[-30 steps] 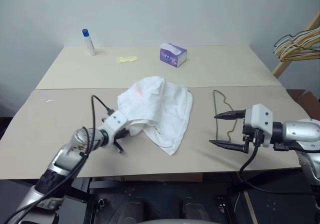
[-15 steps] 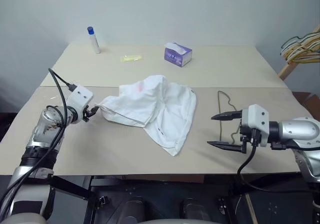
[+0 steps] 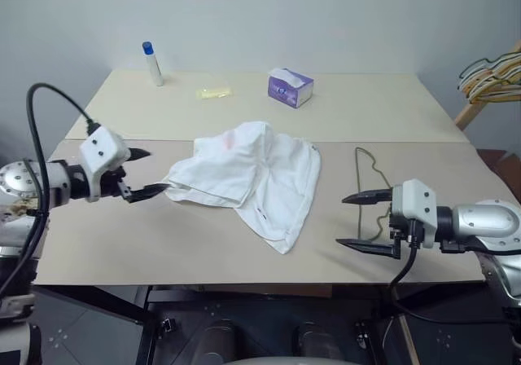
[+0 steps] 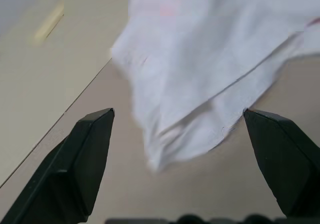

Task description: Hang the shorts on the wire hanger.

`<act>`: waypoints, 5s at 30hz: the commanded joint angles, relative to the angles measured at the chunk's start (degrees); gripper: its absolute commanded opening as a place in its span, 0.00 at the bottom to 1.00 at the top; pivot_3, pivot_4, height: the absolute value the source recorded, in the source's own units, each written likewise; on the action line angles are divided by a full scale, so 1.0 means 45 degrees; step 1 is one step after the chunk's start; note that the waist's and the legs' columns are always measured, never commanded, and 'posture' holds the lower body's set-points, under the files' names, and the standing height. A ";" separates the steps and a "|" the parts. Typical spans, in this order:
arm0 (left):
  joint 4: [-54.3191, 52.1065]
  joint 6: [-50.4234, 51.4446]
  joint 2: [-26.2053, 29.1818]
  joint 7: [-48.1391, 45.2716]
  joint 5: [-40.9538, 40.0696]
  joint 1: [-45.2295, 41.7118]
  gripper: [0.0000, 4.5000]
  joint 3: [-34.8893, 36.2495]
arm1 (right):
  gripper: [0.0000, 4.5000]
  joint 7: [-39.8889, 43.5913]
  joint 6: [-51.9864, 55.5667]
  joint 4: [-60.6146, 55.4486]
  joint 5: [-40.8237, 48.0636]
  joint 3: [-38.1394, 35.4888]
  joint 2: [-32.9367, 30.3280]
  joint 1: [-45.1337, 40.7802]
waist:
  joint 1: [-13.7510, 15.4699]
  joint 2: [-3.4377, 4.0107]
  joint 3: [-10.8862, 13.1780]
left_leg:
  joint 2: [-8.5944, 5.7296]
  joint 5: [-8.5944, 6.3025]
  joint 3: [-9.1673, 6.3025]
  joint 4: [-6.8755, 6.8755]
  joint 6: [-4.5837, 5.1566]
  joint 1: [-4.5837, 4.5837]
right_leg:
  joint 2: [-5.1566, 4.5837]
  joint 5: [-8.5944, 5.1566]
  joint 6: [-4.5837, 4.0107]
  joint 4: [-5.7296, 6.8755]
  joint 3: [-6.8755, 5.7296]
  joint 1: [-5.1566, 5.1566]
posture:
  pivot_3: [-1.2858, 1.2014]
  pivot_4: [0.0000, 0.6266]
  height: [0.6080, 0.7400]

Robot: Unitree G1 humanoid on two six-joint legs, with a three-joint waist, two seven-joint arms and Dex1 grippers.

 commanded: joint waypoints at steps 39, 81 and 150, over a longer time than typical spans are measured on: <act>-0.0240 0.8383 -0.7081 0.3934 0.4063 -0.3930 0.23 -1.0024 | 1.00 -0.0504 0.0049 -0.0788 0.0117 -0.0546 -0.0312 0.0191 | -0.0582 0.0038 -0.0272 | -0.0012 -0.0008 -0.0087 -0.0002 0.0018 0.0168 | 0.0033 -0.0004 0.0010 -0.0018 0.0054 0.0144 | 0.52 0.03 1.00; -0.5042 0.2614 0.0114 0.0503 0.1426 0.2163 0.34 -0.2907 | 1.00 -0.8618 -1.0633 1.4153 -1.1455 0.6802 0.4301 -0.8183 | 0.0178 0.0025 -0.0283 | -0.0003 0.0006 0.0003 -0.0036 -0.0009 0.0175 | 0.0019 -0.0008 0.0003 0.0017 0.0037 0.0127 | 0.61 0.02 1.00; -0.2700 0.0442 0.0786 0.0106 0.3466 0.2295 0.00 -0.0997 | 0.01 -0.8441 -1.3683 1.5262 -1.0942 0.6703 0.4101 -0.8894 | 0.0263 0.0103 -0.0384 | -0.0004 0.0037 -0.0024 -0.0128 -0.0057 0.0197 | 0.0026 -0.0060 -0.0055 0.0118 0.0029 0.0067 | 0.61 0.02 1.00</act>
